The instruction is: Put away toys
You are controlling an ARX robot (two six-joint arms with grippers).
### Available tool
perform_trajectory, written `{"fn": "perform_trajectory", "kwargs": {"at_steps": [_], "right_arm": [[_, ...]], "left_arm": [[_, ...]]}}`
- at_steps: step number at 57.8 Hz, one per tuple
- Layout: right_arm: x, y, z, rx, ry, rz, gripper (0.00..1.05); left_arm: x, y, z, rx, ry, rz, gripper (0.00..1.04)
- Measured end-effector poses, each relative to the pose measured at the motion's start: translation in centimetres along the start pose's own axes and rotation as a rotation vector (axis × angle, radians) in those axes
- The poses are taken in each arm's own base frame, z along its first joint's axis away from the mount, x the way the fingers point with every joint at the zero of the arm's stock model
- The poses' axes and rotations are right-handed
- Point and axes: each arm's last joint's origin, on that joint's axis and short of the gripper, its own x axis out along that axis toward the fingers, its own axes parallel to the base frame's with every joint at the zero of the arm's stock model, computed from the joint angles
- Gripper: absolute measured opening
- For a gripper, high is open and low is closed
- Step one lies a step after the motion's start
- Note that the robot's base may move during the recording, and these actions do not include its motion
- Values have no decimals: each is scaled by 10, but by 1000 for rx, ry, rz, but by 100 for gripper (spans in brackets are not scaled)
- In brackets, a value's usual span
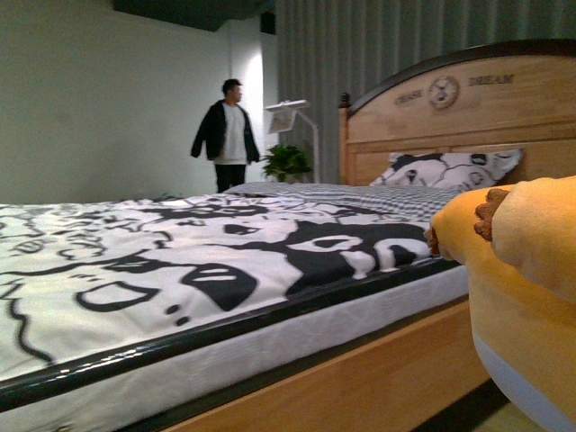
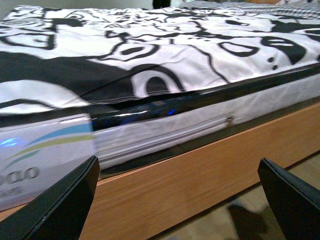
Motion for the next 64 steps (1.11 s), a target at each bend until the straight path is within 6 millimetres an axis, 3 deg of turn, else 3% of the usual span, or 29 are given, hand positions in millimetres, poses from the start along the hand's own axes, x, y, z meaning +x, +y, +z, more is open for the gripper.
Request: {"fn": "perform_trajectory", "kwargs": {"at_steps": [64], "right_arm": [[0, -1, 0, -1, -5, -10, 9]], "left_arm": [[0, 0, 0, 0, 0, -6, 98]]}}
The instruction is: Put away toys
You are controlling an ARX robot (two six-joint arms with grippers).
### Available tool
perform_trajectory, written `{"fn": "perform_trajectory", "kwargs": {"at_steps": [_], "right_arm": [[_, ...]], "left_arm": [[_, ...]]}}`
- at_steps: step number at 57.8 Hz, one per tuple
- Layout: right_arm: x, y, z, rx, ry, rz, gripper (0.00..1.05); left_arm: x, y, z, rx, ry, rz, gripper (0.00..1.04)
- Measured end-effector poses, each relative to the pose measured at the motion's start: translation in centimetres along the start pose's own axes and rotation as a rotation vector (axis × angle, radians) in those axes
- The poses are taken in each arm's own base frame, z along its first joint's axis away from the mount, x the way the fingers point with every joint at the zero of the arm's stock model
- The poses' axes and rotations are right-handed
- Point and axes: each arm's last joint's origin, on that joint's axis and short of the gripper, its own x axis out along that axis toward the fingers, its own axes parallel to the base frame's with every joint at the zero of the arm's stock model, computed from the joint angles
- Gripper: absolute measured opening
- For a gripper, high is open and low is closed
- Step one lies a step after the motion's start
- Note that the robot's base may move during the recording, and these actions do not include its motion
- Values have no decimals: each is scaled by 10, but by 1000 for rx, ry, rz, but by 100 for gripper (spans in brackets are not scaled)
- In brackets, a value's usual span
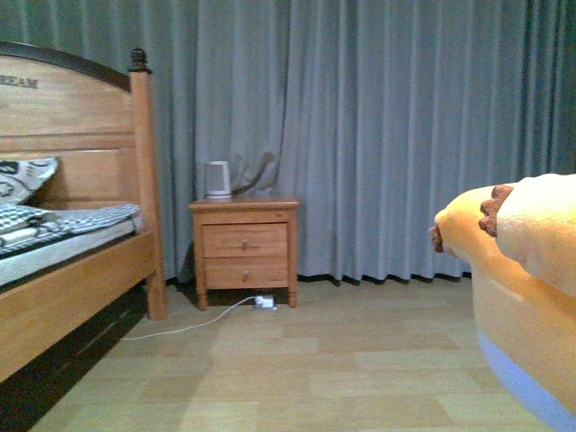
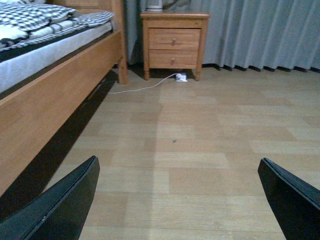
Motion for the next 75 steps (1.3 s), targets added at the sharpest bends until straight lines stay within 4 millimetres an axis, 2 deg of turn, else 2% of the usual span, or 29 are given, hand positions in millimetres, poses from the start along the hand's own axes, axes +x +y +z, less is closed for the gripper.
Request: {"fn": "perform_trajectory", "kwargs": {"at_steps": [75], "right_arm": [[0, 0, 0, 0, 1, 9, 8]], "left_arm": [[0, 0, 0, 0, -1, 3, 98]]}}
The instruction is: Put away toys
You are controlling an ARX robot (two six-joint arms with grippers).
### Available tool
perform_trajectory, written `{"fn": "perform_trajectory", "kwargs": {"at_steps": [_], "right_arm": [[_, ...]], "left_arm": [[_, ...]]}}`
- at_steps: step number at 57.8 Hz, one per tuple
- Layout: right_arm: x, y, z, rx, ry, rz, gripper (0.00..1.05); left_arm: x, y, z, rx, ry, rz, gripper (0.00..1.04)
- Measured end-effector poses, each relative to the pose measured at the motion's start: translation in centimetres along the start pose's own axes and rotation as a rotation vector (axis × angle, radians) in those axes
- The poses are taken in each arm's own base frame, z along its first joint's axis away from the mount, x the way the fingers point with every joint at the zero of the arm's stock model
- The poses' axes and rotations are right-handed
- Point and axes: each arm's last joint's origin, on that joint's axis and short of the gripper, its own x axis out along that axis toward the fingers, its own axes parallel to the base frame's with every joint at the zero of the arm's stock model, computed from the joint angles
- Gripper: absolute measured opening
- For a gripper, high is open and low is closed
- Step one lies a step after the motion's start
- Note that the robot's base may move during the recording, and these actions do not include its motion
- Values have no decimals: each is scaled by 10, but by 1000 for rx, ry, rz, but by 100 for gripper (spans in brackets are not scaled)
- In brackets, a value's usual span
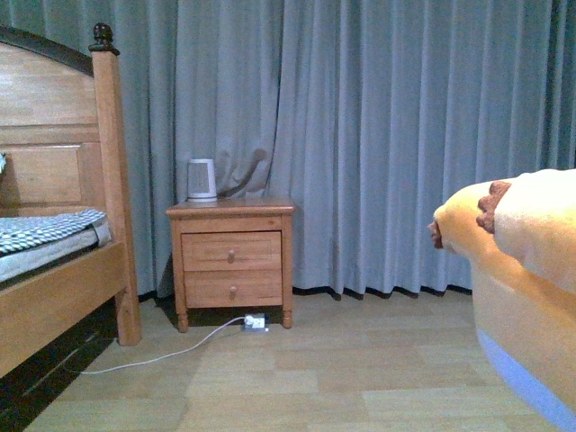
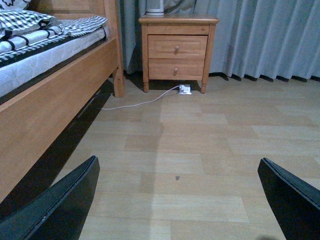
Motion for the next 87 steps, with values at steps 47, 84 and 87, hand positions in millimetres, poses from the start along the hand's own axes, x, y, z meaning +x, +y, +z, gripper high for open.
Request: {"fn": "perform_trajectory", "kwargs": {"at_steps": [47, 84, 87], "right_arm": [[0, 0, 0, 0, 0, 1, 8], [0, 0, 0, 0, 2, 1, 8], [0, 0, 0, -1, 2, 1, 8]], "left_arm": [[0, 0, 0, 0, 0, 0, 98], [0, 0, 0, 0, 0, 0, 98], [0, 0, 0, 0, 0, 0, 98]]}}
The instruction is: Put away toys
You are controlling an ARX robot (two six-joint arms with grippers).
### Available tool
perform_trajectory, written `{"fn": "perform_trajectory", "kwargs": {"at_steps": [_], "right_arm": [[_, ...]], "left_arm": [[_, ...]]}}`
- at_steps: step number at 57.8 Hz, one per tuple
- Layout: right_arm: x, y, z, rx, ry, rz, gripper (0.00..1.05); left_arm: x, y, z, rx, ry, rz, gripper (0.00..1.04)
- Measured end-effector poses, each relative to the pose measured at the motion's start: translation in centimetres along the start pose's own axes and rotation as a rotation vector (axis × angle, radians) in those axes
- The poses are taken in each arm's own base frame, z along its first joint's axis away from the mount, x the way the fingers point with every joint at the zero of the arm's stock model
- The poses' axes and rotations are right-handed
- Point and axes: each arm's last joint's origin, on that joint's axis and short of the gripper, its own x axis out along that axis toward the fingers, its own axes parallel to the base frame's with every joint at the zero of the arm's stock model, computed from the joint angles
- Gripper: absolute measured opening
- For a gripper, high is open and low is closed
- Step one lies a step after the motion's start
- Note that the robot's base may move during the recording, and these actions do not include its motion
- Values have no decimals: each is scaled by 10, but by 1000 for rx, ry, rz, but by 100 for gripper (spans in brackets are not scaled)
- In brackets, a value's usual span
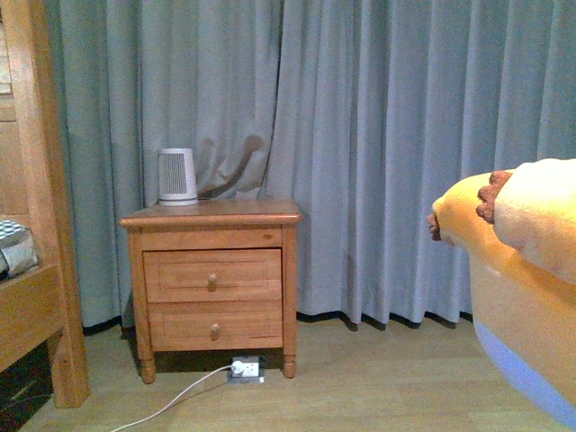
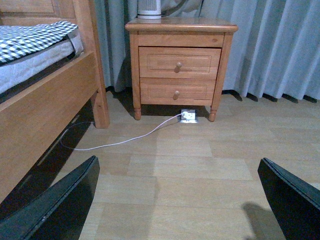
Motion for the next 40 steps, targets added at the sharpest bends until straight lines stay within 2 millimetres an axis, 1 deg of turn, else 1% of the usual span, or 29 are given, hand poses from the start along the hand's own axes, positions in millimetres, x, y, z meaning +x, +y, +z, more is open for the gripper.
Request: {"fn": "perform_trajectory", "kwargs": {"at_steps": [40], "right_arm": [[0, 0, 0, 1, -3, -11, 8]], "left_arm": [[0, 0, 0, 0, 1, -2, 98]]}}
